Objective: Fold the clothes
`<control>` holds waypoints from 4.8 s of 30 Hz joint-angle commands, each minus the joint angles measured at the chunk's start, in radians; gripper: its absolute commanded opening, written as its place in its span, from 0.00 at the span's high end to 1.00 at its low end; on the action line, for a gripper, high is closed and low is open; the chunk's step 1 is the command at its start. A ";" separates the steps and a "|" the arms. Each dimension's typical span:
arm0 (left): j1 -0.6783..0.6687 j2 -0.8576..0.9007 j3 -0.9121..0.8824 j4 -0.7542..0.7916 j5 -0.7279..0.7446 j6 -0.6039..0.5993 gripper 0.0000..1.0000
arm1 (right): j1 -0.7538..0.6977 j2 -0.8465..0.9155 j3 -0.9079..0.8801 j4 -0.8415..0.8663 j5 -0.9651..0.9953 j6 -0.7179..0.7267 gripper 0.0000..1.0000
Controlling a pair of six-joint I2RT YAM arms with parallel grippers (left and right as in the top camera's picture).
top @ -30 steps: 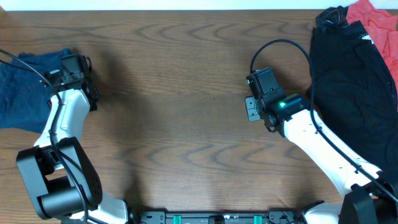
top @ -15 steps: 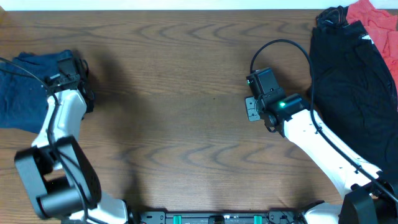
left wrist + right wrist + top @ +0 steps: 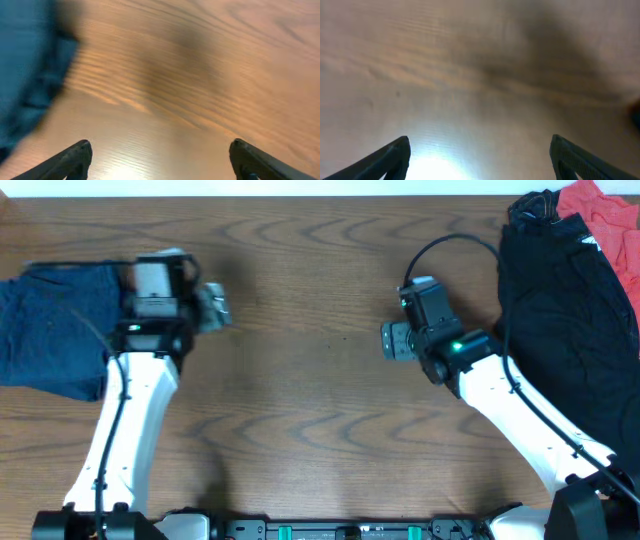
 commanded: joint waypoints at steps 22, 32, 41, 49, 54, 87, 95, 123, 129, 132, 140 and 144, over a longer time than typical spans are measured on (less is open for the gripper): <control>-0.080 -0.093 0.004 -0.577 0.103 0.058 0.02 | -0.386 -0.388 -0.033 -0.244 -0.056 0.013 0.01; -0.192 -0.583 -0.230 -0.301 0.069 0.046 0.02 | -0.385 -0.785 -0.323 -0.106 -0.067 -0.046 0.01; -0.192 -0.708 -0.323 -0.150 0.069 0.047 0.02 | -0.385 -0.851 -0.395 -0.150 -0.067 -0.055 0.01; -0.192 -0.708 -0.323 -0.151 0.069 0.047 0.02 | -0.385 -0.848 -0.395 -0.233 -0.067 -0.055 0.01; -0.192 -0.708 -0.323 -0.151 0.069 0.047 0.02 | -0.385 -0.848 -0.395 -0.270 -0.067 -0.055 0.01; -0.192 -0.708 -0.323 -0.151 0.069 0.047 0.02 | -0.319 -1.522 -1.040 0.390 -0.192 -0.438 0.01; -0.192 -0.708 -0.323 -0.151 0.069 0.047 0.02 | -0.319 -1.522 -1.040 0.388 -0.195 -0.385 0.01; -0.192 -0.708 -0.323 -0.151 0.069 0.047 0.02 | -0.319 -1.522 -1.040 0.388 -0.195 -0.385 0.01; -0.192 -0.710 -0.323 -0.151 0.069 0.047 0.02 | -0.319 -1.522 -1.040 0.388 -0.195 -0.385 0.01; -0.192 -0.720 -0.323 -0.153 0.069 0.047 0.02 | -0.319 -1.522 -1.040 0.388 -0.195 -0.385 0.01; -0.157 -0.846 -0.352 -0.261 -0.005 0.059 0.02 | -0.319 -1.522 -1.040 0.388 -0.195 -0.385 0.01; -0.126 -0.985 -0.456 -0.292 -0.051 0.059 0.02 | -0.319 -1.522 -1.040 0.388 -0.195 -0.385 0.01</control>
